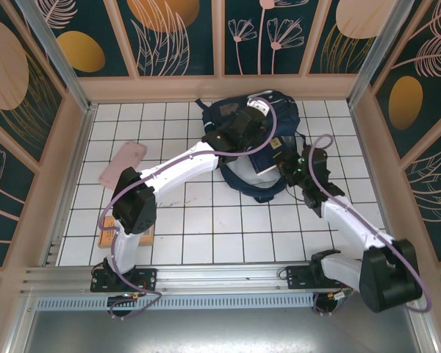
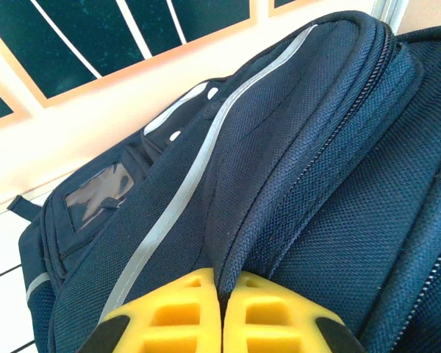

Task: Pack the student bag

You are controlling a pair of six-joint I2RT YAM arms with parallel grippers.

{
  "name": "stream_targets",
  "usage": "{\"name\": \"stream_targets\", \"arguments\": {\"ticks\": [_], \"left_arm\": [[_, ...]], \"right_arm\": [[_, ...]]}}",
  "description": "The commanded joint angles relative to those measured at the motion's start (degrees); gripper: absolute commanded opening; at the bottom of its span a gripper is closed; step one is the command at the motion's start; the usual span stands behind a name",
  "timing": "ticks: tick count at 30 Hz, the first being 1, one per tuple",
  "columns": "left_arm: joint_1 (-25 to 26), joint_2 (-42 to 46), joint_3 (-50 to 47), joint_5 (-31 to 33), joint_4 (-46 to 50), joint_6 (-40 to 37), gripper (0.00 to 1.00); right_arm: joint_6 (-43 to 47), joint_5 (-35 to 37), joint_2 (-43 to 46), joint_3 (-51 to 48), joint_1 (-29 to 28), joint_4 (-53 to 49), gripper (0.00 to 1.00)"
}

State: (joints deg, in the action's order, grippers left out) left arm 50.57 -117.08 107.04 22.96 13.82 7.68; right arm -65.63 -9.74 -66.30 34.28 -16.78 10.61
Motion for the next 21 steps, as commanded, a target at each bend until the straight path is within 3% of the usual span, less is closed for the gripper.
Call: {"name": "stream_targets", "arguments": {"ticks": [1,5,12,15,21], "left_arm": [[-0.28,5.85,2.91,1.50,-6.92,3.19,0.00],[-0.26,7.15,2.39,1.35,-6.21,3.39,0.00],[-0.21,7.94,1.90,0.76,-5.57,3.80,0.00],[-0.22,7.93,2.00,0.84,-5.17,4.26,0.00],[-0.21,7.80,2.14,1.44,-4.50,4.35,0.00]], "right_arm": [[-6.56,10.30,-5.64,2.98,-0.53,10.94,0.00],[-6.51,11.41,-14.48,6.99,-1.44,18.22,0.00],[-8.26,9.43,-27.63,15.69,-2.38,20.74,0.02],[-8.69,7.99,-31.58,18.17,-2.28,21.27,0.14],[-7.53,3.34,-33.85,21.43,-1.17,17.50,0.58]]}}
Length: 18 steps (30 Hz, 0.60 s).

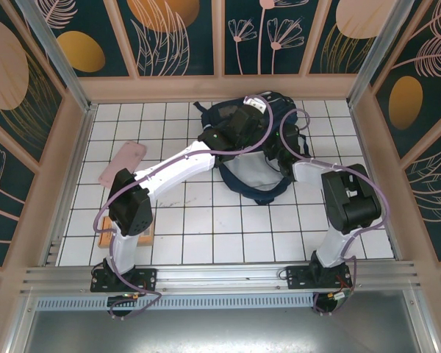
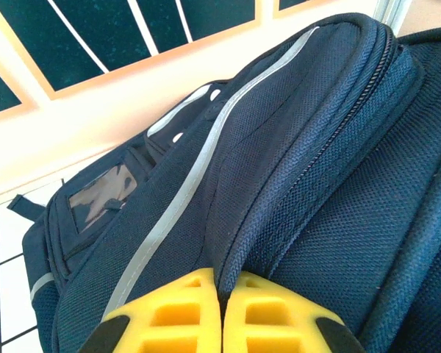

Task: Pack the student bag

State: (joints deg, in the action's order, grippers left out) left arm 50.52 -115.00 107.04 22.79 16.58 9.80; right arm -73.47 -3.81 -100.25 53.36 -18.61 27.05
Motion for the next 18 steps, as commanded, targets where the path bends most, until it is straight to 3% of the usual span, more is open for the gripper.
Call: {"name": "stream_targets", "arguments": {"ticks": [1,11,18], "left_arm": [[-0.25,5.71,2.25,1.77,-7.10,2.29,0.00],[-0.29,5.16,3.25,3.36,-5.06,2.69,0.00],[-0.73,4.26,4.41,4.87,-4.59,2.50,0.00]], "right_arm": [[0.45,-3.09,0.58,2.04,0.79,0.08,0.62],[3.60,-5.12,11.92,-4.08,1.29,-12.36,0.69],[3.59,-7.92,22.22,-12.56,1.06,-16.76,0.54]]}}
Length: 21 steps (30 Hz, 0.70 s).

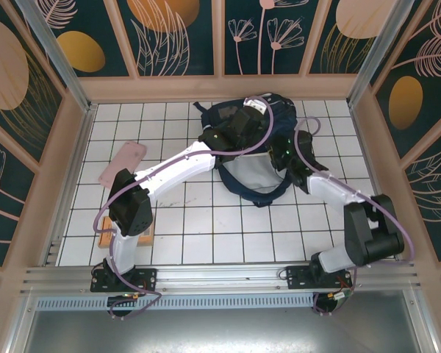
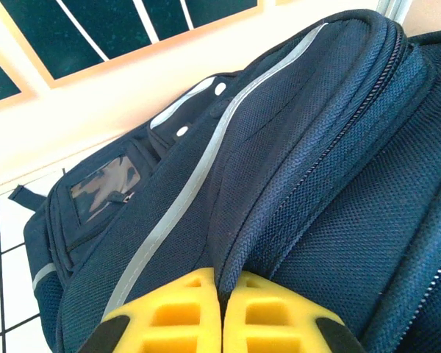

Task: Pack the student bag

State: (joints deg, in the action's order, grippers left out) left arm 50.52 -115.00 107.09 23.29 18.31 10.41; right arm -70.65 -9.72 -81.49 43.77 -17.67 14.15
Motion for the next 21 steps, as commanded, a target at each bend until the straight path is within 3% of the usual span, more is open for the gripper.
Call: {"name": "stream_targets", "arguments": {"ticks": [1,8,11,14,19,21], "left_arm": [[-0.92,4.18,4.28,4.40,-6.27,2.11,0.00],[-2.69,2.82,0.23,0.34,-4.03,5.49,0.00],[-3.34,3.29,-4.33,-5.63,-3.45,8.96,0.16],[-3.61,5.41,-9.81,-10.45,-3.92,11.46,0.42],[-3.94,12.40,-19.56,-13.72,-3.27,16.68,0.79],[-4.36,15.85,-24.14,-12.39,-2.55,20.24,0.87]], "right_arm": [[1.03,-2.06,5.32,-4.29,0.08,-4.65,0.53],[4.64,3.47,21.33,-12.31,-0.24,-18.15,0.53],[7.45,9.55,28.56,-13.62,0.58,-26.19,0.57],[10.23,15.39,34.99,-13.80,2.47,-32.70,0.61],[15.80,16.25,37.20,-10.15,5.53,-34.30,0.66],[17.69,15.29,35.51,-8.42,5.42,-33.57,0.68]]}}
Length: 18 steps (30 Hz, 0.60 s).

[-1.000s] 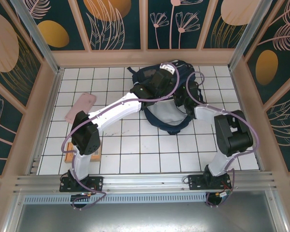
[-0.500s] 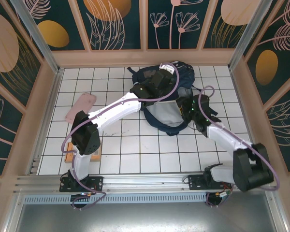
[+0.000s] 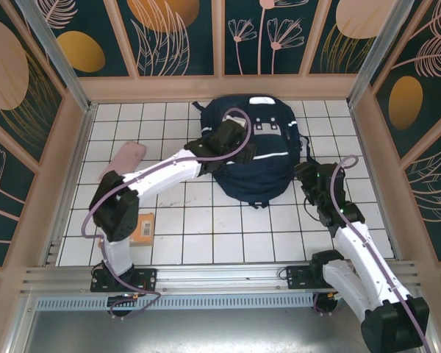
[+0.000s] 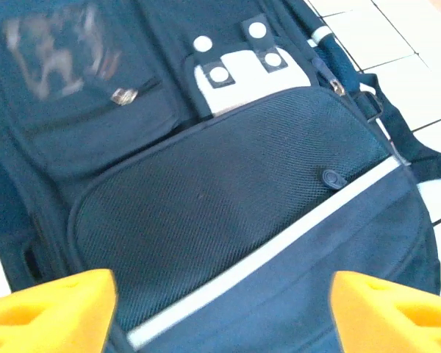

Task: Pack the student bag

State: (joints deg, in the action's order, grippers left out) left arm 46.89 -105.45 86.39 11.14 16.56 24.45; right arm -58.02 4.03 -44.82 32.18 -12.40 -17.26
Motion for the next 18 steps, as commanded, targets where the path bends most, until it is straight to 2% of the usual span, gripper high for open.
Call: {"name": "stream_targets", "arguments": {"ticks": [1,3,5,9,13,18], "left_arm": [[-1.07,8.75,-6.09,0.48,-0.13,7.99,0.90],[-2.03,12.93,-11.23,3.24,1.87,11.82,0.95],[-3.33,17.34,-17.26,5.45,4.19,16.03,0.98],[-7.51,26.04,-29.63,6.32,8.48,23.68,0.98],[-9.96,32.07,-38.68,8.11,14.35,30.23,0.99],[-10.24,36.90,-46.34,11.37,18.58,35.49,0.98]], "right_arm": [[5.73,0.53,-2.10,4.09,0.15,-1.58,0.68],[7.08,-2.34,-4.00,5.11,-0.09,0.14,0.71],[8.33,-4.12,-5.36,5.37,-1.04,2.33,0.78],[9.39,-6.04,-7.35,4.82,-4.53,7.52,0.88],[9.47,-6.95,-11.05,5.90,-6.78,9.07,0.89],[8.81,-6.80,-14.29,6.92,-9.25,10.93,0.89]]}}
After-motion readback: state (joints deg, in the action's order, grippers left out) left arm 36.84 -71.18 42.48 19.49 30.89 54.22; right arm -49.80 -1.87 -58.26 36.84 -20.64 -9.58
